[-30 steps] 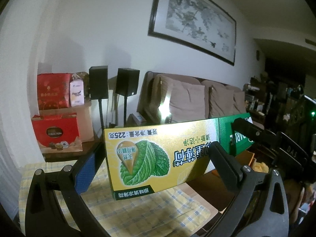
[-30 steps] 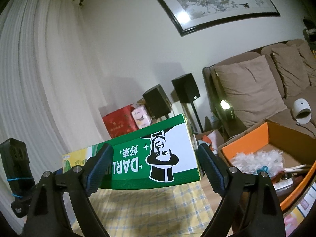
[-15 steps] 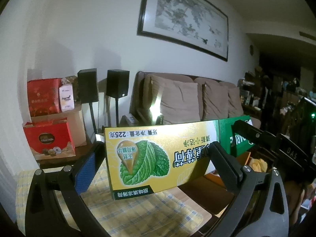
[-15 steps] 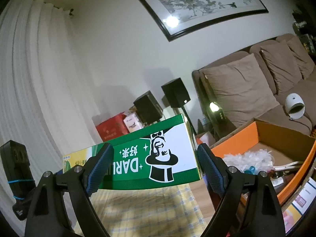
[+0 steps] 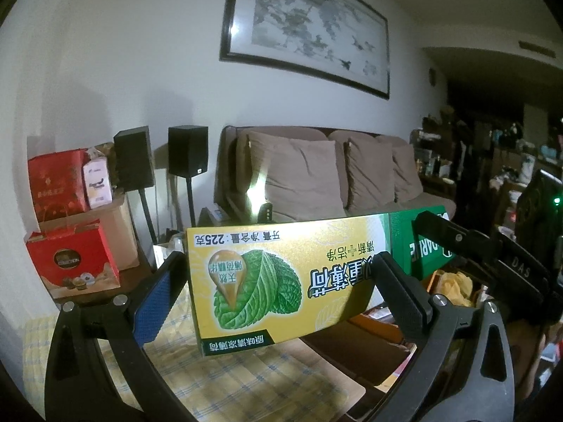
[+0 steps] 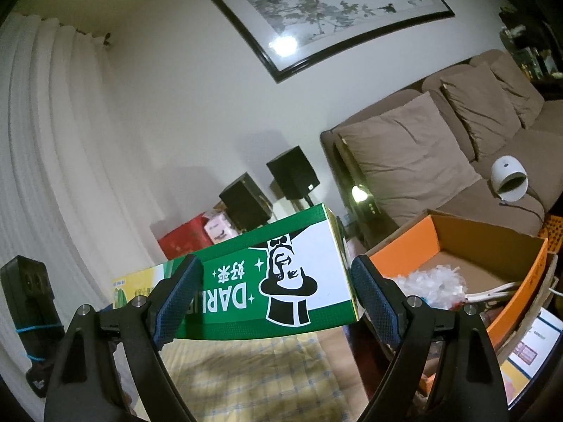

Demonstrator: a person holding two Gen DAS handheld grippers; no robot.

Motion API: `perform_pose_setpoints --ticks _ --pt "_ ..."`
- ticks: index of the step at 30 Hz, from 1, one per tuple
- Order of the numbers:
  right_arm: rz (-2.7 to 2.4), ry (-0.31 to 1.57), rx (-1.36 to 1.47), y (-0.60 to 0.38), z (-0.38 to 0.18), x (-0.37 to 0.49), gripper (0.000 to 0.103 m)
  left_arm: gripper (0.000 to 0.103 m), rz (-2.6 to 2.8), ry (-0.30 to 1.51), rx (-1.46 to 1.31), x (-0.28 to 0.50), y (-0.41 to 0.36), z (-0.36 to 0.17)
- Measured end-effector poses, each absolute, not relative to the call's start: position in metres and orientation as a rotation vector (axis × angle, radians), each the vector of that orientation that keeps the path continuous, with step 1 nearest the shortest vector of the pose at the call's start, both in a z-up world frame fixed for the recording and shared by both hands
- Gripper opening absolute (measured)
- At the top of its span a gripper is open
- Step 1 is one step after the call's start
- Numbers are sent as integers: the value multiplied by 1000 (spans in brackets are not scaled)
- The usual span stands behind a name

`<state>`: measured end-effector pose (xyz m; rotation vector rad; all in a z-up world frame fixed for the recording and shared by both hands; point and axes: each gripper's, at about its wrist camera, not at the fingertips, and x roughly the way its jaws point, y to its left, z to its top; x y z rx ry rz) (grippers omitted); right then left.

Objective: Organize objects
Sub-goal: 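Carry the DARLIE box with the right tool toward the orange box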

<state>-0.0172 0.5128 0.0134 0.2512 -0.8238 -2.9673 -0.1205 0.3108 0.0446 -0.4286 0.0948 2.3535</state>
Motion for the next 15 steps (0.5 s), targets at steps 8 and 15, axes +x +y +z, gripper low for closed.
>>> perform_pose_setpoints --ticks 8,15 --pt "-2975 -868 251 533 7 -11 89 103 2327 130 -432 -120 332 42" --pt "-2999 -904 259 548 0 -7 89 103 2297 140 -449 -120 351 35"
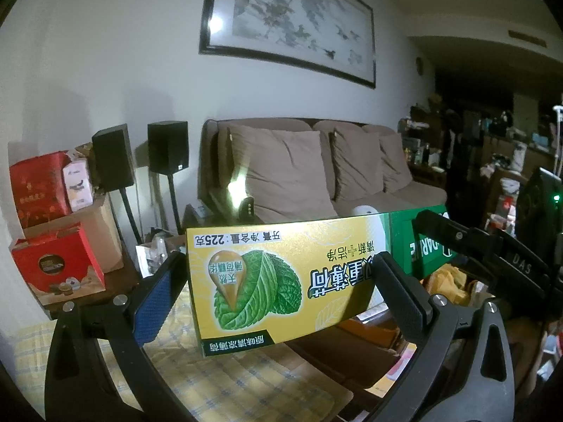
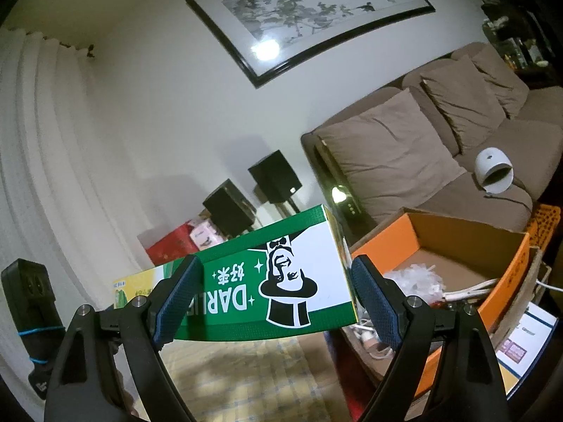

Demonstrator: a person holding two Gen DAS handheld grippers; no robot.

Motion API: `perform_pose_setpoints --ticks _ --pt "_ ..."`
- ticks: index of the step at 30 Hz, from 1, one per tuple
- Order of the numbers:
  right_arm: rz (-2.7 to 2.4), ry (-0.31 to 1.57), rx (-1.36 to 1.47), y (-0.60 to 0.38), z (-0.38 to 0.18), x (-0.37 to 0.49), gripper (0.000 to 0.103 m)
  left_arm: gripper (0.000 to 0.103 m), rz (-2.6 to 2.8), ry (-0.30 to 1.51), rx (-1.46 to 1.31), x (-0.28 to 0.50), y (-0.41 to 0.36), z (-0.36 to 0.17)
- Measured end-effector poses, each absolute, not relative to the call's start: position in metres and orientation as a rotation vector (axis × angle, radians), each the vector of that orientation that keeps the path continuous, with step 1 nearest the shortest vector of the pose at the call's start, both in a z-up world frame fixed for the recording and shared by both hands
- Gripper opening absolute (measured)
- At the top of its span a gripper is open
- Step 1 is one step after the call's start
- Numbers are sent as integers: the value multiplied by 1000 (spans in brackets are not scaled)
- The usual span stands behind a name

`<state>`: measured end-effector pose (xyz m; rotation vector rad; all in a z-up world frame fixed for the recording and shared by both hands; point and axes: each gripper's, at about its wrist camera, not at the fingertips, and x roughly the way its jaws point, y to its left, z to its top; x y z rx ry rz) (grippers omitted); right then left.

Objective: Organize objects
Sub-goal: 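Carry the DARLIE box with the right tool toward the orange box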

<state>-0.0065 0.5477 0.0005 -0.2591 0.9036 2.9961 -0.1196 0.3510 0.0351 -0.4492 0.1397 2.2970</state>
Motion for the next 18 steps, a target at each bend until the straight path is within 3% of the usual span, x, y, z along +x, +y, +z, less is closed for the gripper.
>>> perform_pose_setpoints --ticks 18 --pt "2876 1031 -270 607 -36 7 89 103 2210 238 -466 -117 418 14"
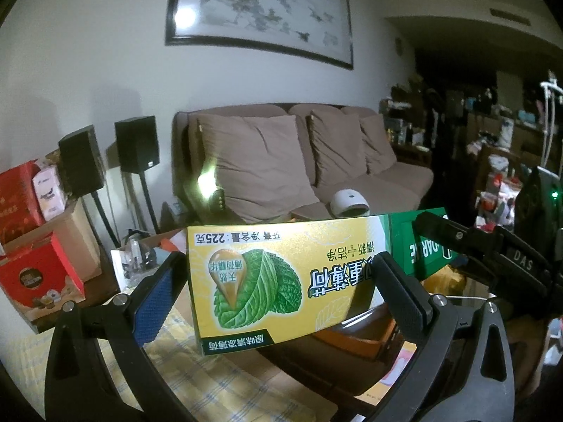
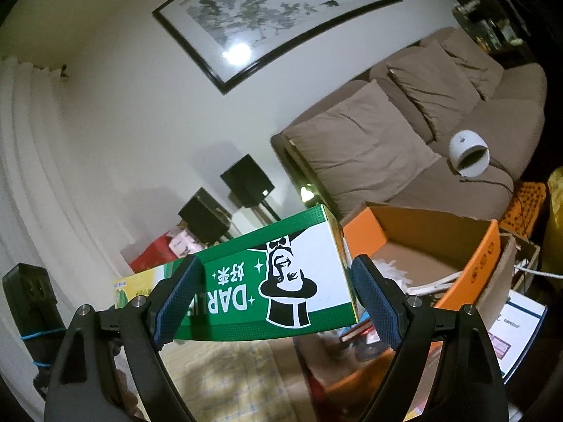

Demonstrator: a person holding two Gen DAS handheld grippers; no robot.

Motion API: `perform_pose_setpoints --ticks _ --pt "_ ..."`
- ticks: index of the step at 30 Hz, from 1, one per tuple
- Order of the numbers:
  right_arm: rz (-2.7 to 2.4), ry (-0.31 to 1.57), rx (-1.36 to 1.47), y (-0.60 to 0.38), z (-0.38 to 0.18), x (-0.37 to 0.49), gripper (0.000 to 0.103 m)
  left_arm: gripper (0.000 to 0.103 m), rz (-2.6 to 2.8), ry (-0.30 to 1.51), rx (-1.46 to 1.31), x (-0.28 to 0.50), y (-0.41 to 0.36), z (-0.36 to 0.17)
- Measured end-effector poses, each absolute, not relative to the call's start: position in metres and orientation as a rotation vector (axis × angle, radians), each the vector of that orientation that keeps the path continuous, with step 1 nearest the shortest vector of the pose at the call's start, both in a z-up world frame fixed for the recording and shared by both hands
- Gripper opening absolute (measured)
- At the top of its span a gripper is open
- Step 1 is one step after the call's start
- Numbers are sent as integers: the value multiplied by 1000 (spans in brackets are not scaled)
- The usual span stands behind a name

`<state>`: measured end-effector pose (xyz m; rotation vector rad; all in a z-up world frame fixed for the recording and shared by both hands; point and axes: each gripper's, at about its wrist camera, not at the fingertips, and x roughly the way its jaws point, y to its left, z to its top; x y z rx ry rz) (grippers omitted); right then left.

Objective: Organize objects
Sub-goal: 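Carry the DARLIE box with the right tool toward the orange box, then lower the DARLIE box into the orange box and open the right tool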

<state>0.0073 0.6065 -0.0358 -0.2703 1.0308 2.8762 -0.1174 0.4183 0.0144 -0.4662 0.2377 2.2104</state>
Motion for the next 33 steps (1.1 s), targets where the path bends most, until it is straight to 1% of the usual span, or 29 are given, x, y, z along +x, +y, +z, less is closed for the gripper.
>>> perform_pose_setpoints --ticks 11,21,33 --pt "2775 1107 -300 635 -59 9 89 103 2165 258 -487 -132 457 1" --pt "2695 1112 -322 649 -70 11 89 103 2132 230 -529 -149 489 -5" --pt "2619 1212 -351 670 -93 14 89 103 2097 323 -543 -166 546 -9"
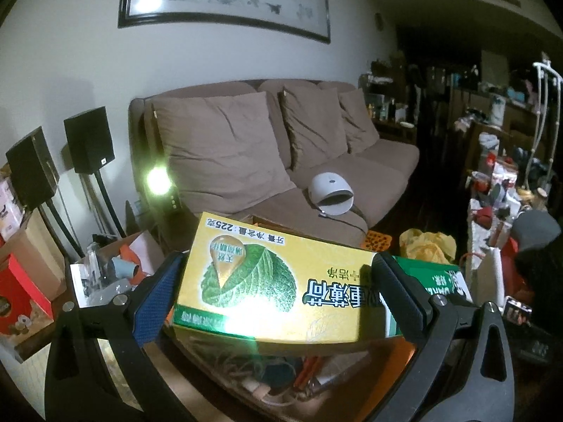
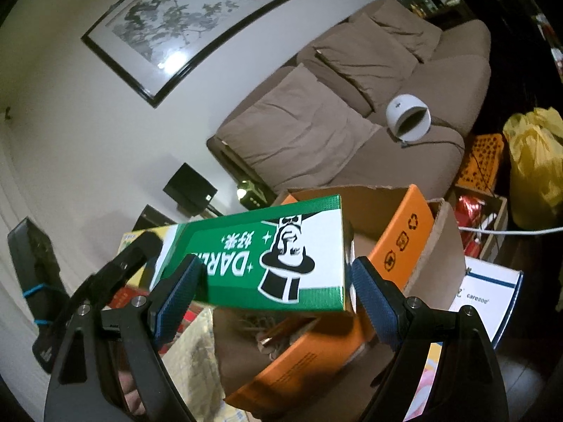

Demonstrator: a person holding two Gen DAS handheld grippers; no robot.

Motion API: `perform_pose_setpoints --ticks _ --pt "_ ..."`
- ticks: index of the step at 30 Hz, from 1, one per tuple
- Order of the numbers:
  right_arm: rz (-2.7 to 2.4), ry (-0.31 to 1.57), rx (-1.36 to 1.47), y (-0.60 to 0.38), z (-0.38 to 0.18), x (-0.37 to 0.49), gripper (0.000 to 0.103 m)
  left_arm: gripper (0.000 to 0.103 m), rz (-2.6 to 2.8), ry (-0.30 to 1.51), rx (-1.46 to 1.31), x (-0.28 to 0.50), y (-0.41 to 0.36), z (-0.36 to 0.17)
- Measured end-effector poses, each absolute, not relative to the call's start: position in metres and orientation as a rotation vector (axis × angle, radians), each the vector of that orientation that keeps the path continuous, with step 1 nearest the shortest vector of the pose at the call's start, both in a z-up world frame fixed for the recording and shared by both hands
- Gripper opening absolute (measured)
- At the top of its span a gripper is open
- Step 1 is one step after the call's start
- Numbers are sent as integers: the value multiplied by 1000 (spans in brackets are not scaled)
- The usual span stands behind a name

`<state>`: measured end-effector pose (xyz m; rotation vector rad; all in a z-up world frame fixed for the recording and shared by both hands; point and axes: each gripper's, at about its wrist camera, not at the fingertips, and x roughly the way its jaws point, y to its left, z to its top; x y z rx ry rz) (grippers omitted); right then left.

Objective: Organize objects
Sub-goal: 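Lower the DARLIE box into the orange box and open the right tool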

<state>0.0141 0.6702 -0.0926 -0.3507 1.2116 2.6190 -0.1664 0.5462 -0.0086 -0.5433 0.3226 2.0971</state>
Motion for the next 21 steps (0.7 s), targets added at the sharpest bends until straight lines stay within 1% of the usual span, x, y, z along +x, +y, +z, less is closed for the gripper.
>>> perform_pose_setpoints --ticks 4,6,9,14,18,21 --pt "2641 1232 -348 672 -94 14 88 103 2126 328 -552 -179 560 -6" --pt "2663 1215 -358 670 -93 12 86 103 2131 351 -566 -185 571 -7" --pt "2648 1230 -348 674 -96 13 86 103 2124 375 -604 -191 586 -14" --pt "2621 1264 -332 682 -101 20 86 103 2140 329 -690 -204 598 -33" --pt "2651 1282 -263 687 -100 26 82 102 2197 414 -763 -221 606 -45" --pt "2645 1269 -267 688 -100 27 81 102 2260 447 -798 -231 600 -49"
